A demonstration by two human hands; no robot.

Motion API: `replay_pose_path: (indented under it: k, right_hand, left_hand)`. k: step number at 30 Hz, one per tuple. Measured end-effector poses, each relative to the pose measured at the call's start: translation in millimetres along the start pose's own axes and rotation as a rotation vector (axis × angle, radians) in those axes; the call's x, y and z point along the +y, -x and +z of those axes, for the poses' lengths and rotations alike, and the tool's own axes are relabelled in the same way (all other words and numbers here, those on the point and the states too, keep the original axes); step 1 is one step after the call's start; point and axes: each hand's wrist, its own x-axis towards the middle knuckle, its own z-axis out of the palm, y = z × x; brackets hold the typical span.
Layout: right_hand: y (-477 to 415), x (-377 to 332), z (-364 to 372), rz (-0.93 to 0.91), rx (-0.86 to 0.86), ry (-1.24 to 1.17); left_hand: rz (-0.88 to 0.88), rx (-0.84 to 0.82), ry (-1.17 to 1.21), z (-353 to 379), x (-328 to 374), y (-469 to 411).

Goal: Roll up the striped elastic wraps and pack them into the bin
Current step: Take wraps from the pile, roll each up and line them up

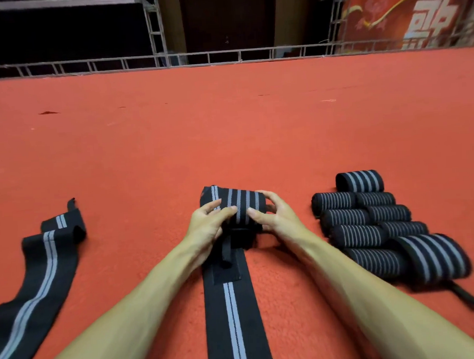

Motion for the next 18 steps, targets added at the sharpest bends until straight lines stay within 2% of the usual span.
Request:
replay_pose_path:
  k: [3,8,14,18]
  right_hand:
    - [4.3,-29.5,-25.2,0.016,-0.042,-0.088]
    - [-6.3,-75.1,-81.1,-0.018,-0.027,-0.183]
    - [-32.4,-86.9,-136.5,-0.075,0.201,0.224]
    - [-56.3,-81.9,-169.2,-0.044,0.294,0.749]
  left_hand:
    - [0.044,-0.087,-0.053,17.7,19.2,-5.3]
    - [0.142,-0.136,-0.132,64.9,47.7,-32.1]
    - [0.078,-0.121,-0.127,125.8,38.4,-79.3]
    - [-0.023,-0.155,-0.06,150.6,23.3,-110.8]
